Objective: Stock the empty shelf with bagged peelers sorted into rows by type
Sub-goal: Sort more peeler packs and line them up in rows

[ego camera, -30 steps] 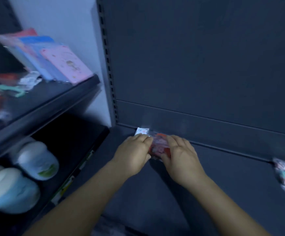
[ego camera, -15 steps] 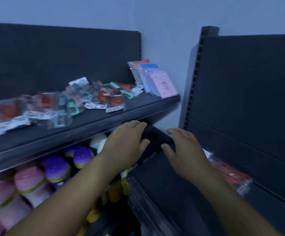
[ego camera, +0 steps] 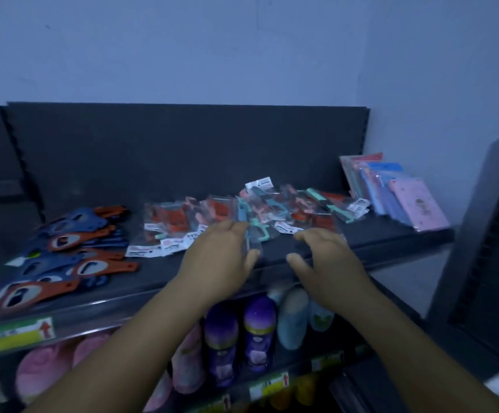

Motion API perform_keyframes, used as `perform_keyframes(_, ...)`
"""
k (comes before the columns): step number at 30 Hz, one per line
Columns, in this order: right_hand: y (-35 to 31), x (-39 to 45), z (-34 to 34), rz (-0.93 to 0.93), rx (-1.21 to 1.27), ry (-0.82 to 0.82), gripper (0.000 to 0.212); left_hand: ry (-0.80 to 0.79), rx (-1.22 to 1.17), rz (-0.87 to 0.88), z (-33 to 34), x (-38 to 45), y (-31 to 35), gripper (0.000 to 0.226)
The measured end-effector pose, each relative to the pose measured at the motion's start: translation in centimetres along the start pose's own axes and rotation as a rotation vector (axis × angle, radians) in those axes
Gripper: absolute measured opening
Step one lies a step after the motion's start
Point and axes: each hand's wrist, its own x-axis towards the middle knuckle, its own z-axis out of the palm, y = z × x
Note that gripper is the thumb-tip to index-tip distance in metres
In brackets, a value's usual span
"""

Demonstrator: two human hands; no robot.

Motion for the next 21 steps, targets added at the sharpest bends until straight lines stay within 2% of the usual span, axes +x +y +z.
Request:
perform_keyframes(10,-7.6,6.4,5.2,-0.031,0.073,-0.117,0.049,-0.111,0.094,-0.285,0.1,3.2,-11.2,0.062)
perform_keyframes(18,-8.9,11.1,7.1,-0.027,0.016,-0.204,0.045,-0.298,-0.003,-0.578,1.6,7.0,-14.1,0.081)
perform_keyframes(21,-8.7,12.7,7.4,-0.026,-0.028,-0.230,0.041,-0.330,-0.083,-0.629,2.6,8.2,-14.8,0.089)
